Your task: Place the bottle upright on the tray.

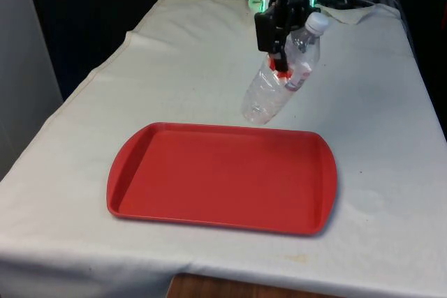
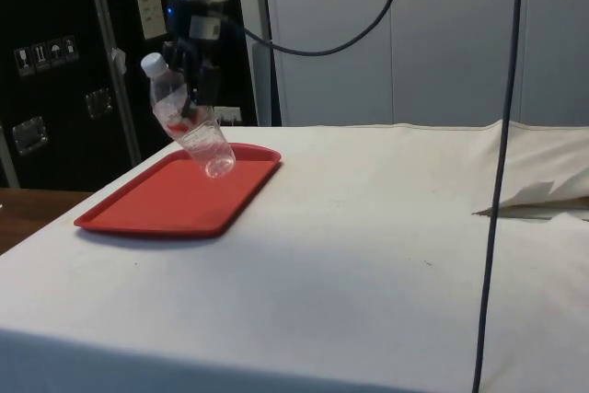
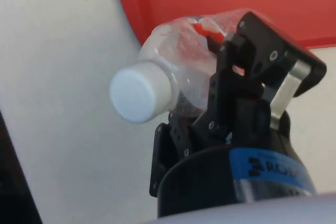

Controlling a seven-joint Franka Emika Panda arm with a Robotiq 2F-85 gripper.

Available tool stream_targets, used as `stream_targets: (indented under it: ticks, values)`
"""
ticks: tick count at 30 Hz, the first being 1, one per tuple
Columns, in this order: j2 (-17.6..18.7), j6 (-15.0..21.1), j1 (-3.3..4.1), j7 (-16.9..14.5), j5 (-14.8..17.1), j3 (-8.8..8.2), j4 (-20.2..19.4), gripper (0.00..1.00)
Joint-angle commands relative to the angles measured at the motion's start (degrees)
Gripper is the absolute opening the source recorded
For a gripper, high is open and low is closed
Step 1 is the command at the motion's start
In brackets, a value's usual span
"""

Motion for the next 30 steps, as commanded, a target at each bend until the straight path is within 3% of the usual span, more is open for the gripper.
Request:
stream_targets:
  ticks: [1,6,7,8,9,14,15,16,20,24,30]
  values:
    - [0.29,0.46,-0.69,-1.72,2.01,0.40,0.40,0.33]
    - [0.52,0.69,-0.74,-4.93,6.13,-0.34,0.80,0.33]
    - [0.46,0.06,-0.17,-3.90,4.81,-1.03,0.69,0.33]
    - [0.57,0.80,-0.80,-5.50,6.88,-0.40,0.86,0.33]
    - [0.63,0.97,-0.86,-6.59,8.42,-0.46,0.97,0.33]
    - [0.92,1.38,-0.97,-9.40,12.26,-0.74,1.32,0.33]
    - [0.74,0.63,-0.40,-8.42,11.12,-1.49,1.09,0.33]
    - [0.97,1.43,-0.97,-9.91,13.06,-0.80,1.38,0.33]
    - [1.15,2.01,-1.03,-12.78,17.02,-1.09,1.55,0.33]
    - [1.15,1.60,-0.40,-13.58,18.05,-2.01,1.32,0.33]
    - [1.43,3.09,-1.03,-16.50,21.83,-1.38,1.43,0.33]
